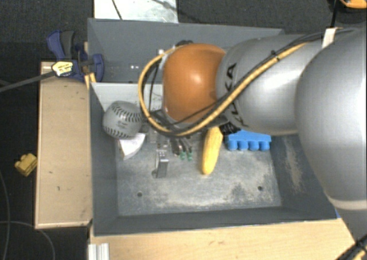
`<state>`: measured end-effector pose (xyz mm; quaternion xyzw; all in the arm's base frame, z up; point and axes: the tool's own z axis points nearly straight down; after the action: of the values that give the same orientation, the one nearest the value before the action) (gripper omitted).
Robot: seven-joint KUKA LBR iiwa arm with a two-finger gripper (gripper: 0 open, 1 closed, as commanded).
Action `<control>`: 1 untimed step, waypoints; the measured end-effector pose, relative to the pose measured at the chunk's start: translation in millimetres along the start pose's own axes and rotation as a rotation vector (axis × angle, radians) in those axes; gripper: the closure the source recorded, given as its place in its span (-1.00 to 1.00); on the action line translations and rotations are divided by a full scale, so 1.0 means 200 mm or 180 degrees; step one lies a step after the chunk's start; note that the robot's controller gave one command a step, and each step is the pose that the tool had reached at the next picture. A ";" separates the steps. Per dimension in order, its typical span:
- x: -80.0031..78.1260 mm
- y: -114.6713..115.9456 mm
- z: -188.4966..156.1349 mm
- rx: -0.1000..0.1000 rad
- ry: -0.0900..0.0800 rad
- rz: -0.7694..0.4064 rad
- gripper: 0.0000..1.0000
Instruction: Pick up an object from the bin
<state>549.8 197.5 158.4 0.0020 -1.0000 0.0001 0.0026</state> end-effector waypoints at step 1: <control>-0.01 0.00 -0.02 -0.0006 -0.0023 0.0014 -1.00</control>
Offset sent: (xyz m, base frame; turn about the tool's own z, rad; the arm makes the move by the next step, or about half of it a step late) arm 0.0170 -0.0878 0.0555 -0.0582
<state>551.5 196.6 163.2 -0.0003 -1.0000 -0.0008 -0.0010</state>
